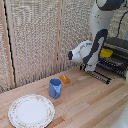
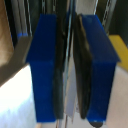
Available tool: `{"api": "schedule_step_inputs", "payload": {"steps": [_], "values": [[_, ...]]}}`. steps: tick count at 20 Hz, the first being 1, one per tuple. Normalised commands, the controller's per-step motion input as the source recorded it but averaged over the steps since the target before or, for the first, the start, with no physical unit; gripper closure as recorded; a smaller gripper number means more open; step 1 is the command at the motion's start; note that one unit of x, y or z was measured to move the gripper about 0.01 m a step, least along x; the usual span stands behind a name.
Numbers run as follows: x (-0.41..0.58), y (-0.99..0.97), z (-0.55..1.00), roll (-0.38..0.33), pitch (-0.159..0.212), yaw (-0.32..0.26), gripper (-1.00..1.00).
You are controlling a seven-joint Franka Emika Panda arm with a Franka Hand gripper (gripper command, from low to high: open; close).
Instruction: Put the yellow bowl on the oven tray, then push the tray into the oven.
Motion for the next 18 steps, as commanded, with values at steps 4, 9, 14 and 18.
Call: {"api": "schedule_step_inputs", "payload": {"steps": [4,9,14,18], "values": [[-0.174,0.00,0.07,0.288,-0.258,0.000,1.00],[-0.046,-0.31,0.42,0.216,-0.110,0.003,1.00],[0.086,-0.49,0.82,0.039,0.000,0.002,1.00],[0.149,-0.43,0.82,0.075,0.005,-0.002,1.00]]}}
